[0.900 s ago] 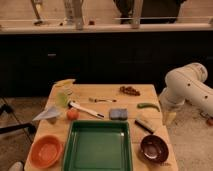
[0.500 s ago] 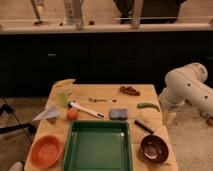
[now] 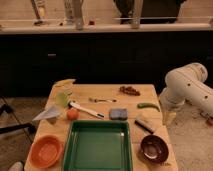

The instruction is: Place eraser in purple bowl

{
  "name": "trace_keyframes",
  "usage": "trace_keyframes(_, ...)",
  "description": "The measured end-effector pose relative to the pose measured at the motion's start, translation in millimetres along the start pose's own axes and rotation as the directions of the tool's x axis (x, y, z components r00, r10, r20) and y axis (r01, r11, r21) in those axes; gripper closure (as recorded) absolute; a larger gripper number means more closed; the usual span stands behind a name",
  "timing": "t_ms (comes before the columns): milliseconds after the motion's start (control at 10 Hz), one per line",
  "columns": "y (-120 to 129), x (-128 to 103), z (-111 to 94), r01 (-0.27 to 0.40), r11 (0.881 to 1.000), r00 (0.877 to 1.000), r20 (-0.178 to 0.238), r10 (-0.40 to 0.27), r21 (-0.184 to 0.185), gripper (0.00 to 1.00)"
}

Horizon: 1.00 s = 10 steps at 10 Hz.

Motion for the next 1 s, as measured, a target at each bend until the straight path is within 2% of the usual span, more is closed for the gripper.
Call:
trace_keyframes(800,0.0,0.0,0.0,-0.001,1.0,1.0,0.0,0.001,0.0,0.2)
trace_keyframes(900,0.3,-0.1,0.7,-0.008,1.0,1.0,-0.001,0.008,0.001,0.2)
trace_keyframes(1000,1.4,-0.6,3.0,-0.043,0.999,0.999,-0.001,0.043,0.005,0.2)
